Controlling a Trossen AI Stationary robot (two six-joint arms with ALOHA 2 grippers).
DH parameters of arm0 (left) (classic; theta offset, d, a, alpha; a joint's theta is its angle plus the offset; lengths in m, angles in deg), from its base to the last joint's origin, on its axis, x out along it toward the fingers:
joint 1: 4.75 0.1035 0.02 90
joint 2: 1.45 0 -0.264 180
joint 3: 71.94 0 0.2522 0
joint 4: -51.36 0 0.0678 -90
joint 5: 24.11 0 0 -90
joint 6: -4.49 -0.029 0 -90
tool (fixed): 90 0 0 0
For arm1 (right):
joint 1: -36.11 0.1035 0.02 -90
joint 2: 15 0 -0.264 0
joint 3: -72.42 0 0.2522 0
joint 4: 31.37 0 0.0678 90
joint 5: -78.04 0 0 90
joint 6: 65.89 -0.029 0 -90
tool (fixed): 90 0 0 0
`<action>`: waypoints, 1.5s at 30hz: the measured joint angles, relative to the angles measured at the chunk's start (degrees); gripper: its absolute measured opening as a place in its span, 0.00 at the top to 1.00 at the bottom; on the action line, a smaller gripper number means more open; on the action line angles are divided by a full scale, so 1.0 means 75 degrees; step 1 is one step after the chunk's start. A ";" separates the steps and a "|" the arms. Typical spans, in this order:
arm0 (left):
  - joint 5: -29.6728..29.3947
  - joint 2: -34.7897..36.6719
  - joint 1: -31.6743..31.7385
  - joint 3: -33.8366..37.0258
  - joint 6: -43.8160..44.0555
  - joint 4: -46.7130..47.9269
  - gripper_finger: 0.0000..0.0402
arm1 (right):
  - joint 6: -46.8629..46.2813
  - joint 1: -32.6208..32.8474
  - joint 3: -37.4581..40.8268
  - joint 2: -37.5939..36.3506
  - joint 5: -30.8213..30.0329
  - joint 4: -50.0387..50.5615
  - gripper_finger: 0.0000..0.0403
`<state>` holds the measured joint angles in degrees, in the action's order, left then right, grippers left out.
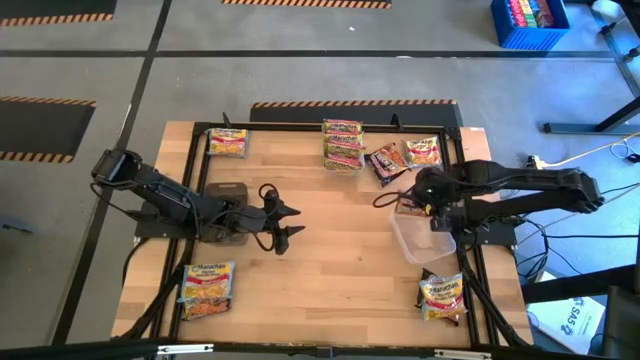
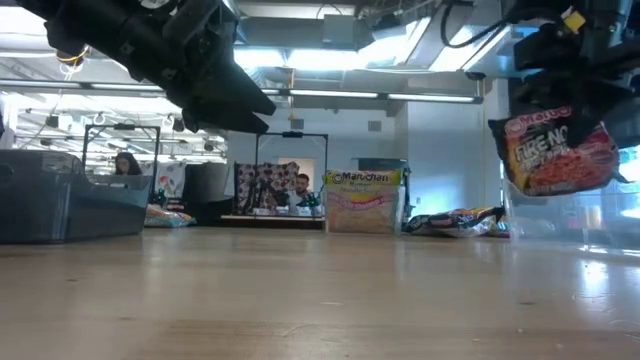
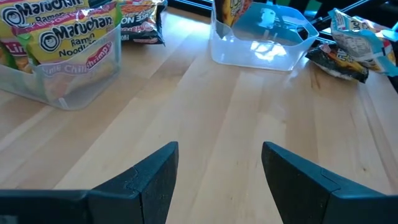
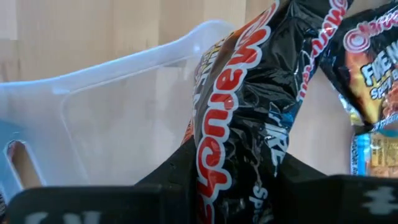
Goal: Sort Maruchan noodles
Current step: Put the middle black noodle pack into the bottom transparent bin
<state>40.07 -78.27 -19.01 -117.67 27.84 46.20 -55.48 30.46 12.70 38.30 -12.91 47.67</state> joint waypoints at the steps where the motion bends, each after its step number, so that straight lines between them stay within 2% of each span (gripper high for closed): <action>1: 0.0002 0.0000 0.0000 0.0000 0.0000 0.0001 0.44 | 0.0024 0.0000 0.0000 0.0054 -0.0002 -0.0080 0.76; 6: 0.0003 0.0000 0.0000 0.0000 -0.0004 0.0027 0.44 | 0.0050 0.0000 0.0304 0.0254 0.0061 -0.0888 0.76; 9: 0.0001 0.0000 -0.0023 0.0000 -0.0003 0.0035 0.44 | 0.0036 -0.0068 0.0534 0.0302 -0.0220 -0.0890 0.76; 15: 0.0082 0.0000 -0.0023 -0.0003 -0.0003 0.0032 0.44 | -0.1471 -0.0587 0.0475 0.0318 -0.0419 -0.1007 0.76; 19: 0.0082 0.0000 -0.0020 -0.0003 -0.0003 0.0032 0.44 | -0.2278 -0.1032 0.0440 0.0380 -0.0577 -0.0587 0.76; 24: 0.0079 0.0000 -0.0017 -0.0003 -0.0003 0.0035 0.44 | -0.2904 -0.1508 0.0440 0.0421 -0.0568 -0.0068 0.76; 28: 0.0079 0.0000 -0.0017 -0.0003 -0.0003 0.0034 0.44 | -0.3155 -0.1557 0.0440 0.0426 -0.0349 0.0057 0.76; 31: 0.0071 0.0000 -0.0017 -0.0003 -0.0003 0.0032 0.44 | -0.3063 -0.1553 0.0440 0.0426 -0.0204 -0.0028 0.76; 40: 0.0003 0.0000 -0.0017 -0.0003 -0.0003 0.0035 0.44 | -0.1656 -0.1553 0.0440 0.0517 -0.0067 -0.0843 0.76; 45: 0.0000 0.0000 -0.0015 -0.0003 -0.0003 0.0033 0.44 | -0.1331 -0.1553 0.0440 0.0822 -0.0371 -0.1107 0.76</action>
<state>40.07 -78.27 -19.13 -117.69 27.82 46.45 -65.46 18.81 16.00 44.46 -15.70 39.37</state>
